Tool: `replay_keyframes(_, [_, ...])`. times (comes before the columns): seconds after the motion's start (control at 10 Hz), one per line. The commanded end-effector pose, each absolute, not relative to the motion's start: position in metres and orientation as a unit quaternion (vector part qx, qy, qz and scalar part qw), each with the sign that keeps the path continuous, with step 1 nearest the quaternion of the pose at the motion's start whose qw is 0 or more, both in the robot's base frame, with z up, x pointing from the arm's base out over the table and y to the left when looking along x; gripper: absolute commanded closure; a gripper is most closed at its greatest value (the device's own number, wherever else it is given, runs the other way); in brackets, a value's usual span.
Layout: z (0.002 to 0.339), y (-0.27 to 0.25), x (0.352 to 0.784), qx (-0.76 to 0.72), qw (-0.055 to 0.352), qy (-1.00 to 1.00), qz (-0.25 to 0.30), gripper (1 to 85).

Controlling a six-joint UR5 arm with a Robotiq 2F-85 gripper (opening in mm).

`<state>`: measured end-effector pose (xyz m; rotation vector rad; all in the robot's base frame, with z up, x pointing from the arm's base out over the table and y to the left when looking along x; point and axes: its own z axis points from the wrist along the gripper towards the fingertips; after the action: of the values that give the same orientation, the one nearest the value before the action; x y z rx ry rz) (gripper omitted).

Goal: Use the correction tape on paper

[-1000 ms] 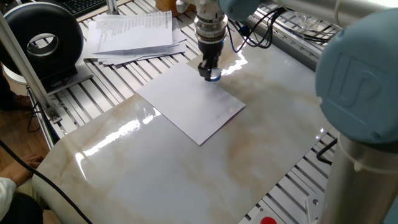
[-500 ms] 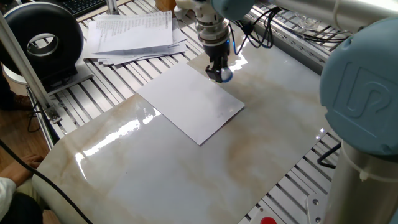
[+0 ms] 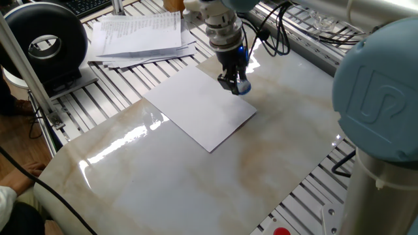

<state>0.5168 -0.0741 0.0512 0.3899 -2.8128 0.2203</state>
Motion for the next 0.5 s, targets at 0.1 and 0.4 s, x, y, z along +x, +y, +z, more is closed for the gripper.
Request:
replay_keyframes(0.1, [0.056, -0.07, 0.494, 0.124, 0.175, -0.972, 0.095, 84.0])
replay_keyframes(0.4, [0.053, -0.081, 0.484, 0.11, 0.189, -0.965, 0.143, 84.0])
